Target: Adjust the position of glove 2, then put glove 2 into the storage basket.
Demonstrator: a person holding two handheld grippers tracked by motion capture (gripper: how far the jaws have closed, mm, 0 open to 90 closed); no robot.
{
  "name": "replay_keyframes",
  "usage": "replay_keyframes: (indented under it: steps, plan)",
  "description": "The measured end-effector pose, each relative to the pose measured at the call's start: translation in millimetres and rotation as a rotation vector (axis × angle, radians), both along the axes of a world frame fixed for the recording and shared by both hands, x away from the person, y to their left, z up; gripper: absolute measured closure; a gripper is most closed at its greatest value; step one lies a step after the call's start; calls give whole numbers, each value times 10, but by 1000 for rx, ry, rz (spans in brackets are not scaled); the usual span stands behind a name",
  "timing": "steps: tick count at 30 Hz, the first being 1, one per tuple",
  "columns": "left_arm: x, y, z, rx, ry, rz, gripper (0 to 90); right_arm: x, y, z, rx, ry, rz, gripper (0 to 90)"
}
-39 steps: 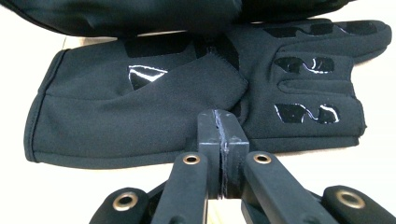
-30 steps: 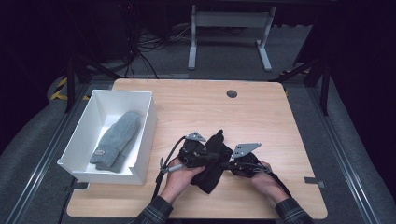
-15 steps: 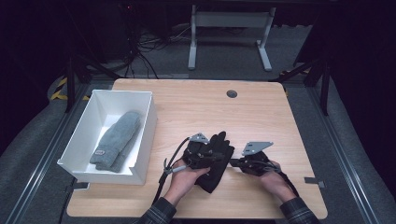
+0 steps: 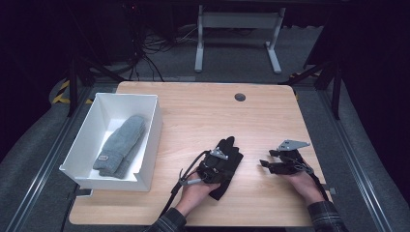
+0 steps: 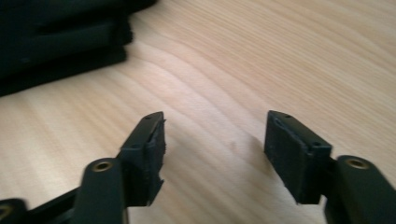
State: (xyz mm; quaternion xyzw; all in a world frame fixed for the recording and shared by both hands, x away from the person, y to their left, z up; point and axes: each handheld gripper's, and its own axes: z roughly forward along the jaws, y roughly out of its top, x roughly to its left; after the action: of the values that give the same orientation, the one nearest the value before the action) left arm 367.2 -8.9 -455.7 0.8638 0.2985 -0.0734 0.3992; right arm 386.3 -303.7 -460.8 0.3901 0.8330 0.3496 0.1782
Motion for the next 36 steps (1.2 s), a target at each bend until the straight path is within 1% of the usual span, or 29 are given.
replay_keyframes:
  steps: [2,6,7,9,10,11,12,15,16,17,20,21,25,26,27,30,31,32,33,34,35,36]
  plan:
    - [-14,-4,11,16,-13,-4,898,30,-10,-27,-3,-3,-15,300]
    - [-27,27,18,48,-32,-16,898,53,-9,-47,-2,-13,-38,255]
    - [-34,42,29,64,-38,-17,898,57,-12,-50,1,-13,-38,244]
    - [-37,58,32,66,-40,-20,898,63,-20,-57,0,-16,-40,214]
    - [-44,98,41,80,-45,-21,898,67,-24,-62,2,-17,-45,203]
    - [-46,121,41,80,-40,-18,898,69,-26,-66,4,-18,-45,195]
    - [-46,121,41,80,-40,-18,898,69,-26,-66,4,-18,-45,195]
    - [-54,200,50,89,-35,-13,898,76,-29,-77,7,-24,-48,175]
    - [-61,242,60,103,-38,-9,898,76,-29,-77,7,-24,-49,175]
    - [-61,242,60,103,-38,-9,898,76,-28,-78,8,-24,-49,173]
    - [-68,324,78,129,-51,0,898,77,-28,-78,6,-24,-50,171]
    - [-72,370,85,134,-52,10,897,77,-29,-78,6,-24,-50,171]
    - [-73,428,96,131,-58,14,896,78,-29,-78,6,-23,-49,171]
    - [-75,442,106,131,-62,13,873,78,-29,-78,6,-23,-49,170]
    - [-80,457,120,134,-66,12,873,78,-29,-78,6,-23,-49,170]
    - [-74,496,175,138,-91,-5,786,78,-29,-78,6,-23,-49,169]
    - [-66,508,197,137,-100,-15,748,79,-29,-78,6,-23,-49,169]
    - [-60,522,218,133,-112,-12,700,79,-29,-78,6,-23,-49,168]
    - [-42,536,249,131,-134,-19,664,79,-29,-78,6,-23,-49,168]
    - [-28,542,270,139,-151,-20,591,78,-29,-77,5,-23,-50,168]
    - [-28,542,270,139,-151,-20,539,78,-29,-77,5,-23,-50,168]
    - [-2,552,300,147,-165,-27,539,79,-28,-78,6,-23,-49,168]
